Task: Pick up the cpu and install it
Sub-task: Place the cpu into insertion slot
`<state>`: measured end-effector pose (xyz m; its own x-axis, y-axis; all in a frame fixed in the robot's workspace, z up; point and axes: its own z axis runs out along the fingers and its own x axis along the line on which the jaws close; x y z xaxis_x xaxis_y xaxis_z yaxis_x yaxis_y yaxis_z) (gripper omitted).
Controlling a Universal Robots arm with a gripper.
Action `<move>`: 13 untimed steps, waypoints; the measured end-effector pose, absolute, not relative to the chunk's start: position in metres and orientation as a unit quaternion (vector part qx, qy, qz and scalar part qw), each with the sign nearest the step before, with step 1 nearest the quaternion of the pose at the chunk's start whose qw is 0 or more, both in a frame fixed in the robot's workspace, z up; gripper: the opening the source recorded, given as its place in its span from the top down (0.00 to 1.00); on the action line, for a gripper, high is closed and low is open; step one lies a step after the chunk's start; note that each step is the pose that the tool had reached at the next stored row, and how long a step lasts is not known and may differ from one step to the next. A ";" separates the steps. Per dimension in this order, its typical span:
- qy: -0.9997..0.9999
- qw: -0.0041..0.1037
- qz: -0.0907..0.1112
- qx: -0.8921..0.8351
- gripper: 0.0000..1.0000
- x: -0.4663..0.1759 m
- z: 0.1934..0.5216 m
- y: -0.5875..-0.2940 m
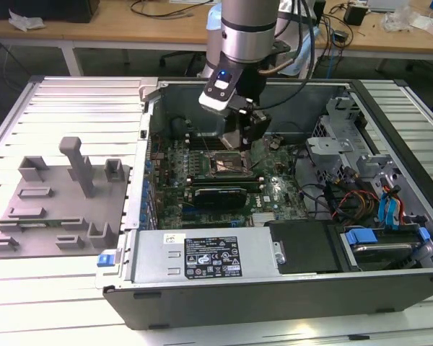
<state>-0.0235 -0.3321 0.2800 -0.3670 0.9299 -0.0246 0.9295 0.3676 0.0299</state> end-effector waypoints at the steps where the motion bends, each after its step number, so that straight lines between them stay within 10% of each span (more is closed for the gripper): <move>1: 0.813 0.019 0.005 0.582 0.45 -0.024 0.279 -0.332; 13: 0.729 0.019 0.002 0.684 0.45 -0.024 0.277 -0.332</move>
